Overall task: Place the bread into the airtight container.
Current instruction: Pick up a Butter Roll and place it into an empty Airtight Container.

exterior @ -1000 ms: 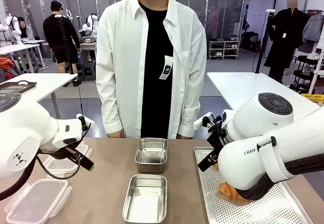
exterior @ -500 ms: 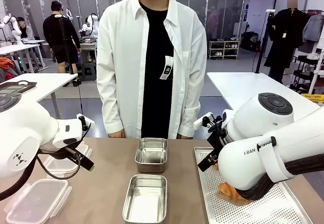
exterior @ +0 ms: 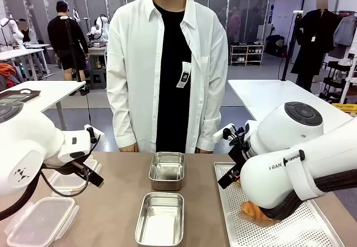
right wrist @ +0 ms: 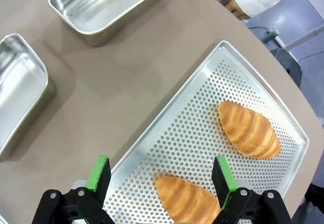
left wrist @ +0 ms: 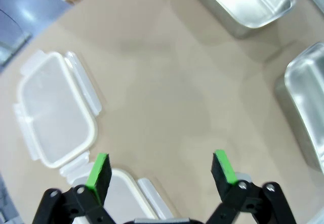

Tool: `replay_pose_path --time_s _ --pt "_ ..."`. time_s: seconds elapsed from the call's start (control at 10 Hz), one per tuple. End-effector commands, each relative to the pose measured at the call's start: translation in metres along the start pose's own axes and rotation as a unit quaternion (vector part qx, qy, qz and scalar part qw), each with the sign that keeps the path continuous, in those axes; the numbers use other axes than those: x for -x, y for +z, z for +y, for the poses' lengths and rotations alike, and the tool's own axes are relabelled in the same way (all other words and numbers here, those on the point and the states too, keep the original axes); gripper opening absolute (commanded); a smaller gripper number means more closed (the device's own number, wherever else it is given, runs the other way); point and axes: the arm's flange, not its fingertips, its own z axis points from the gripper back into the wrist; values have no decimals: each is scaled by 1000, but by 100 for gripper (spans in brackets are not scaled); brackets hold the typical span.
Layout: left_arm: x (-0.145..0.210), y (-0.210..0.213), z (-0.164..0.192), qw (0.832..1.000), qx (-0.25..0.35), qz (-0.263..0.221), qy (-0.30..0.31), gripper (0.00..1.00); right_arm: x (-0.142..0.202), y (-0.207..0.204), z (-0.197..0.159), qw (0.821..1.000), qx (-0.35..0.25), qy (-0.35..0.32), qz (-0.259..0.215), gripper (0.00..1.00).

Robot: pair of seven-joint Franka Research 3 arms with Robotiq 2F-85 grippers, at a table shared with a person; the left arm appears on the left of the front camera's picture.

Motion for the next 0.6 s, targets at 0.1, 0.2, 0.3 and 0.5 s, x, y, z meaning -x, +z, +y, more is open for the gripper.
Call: replay_pose_path --time_s 0.1,0.2,0.3,0.5 --pt "-45 84 22 1000 13 -11 -20 100 -44 96 -30 1000 -10 -2 -2 100" --pt "-54 121 34 999 30 -5 -33 100 -56 133 -44 1000 4 -3 -4 100" --pt "-60 159 46 999 33 -6 -41 100 -60 173 -58 1000 -27 4 4 100" --pt "-57 238 68 996 66 -23 -52 100 -46 240 -85 998 -55 13 8 100"
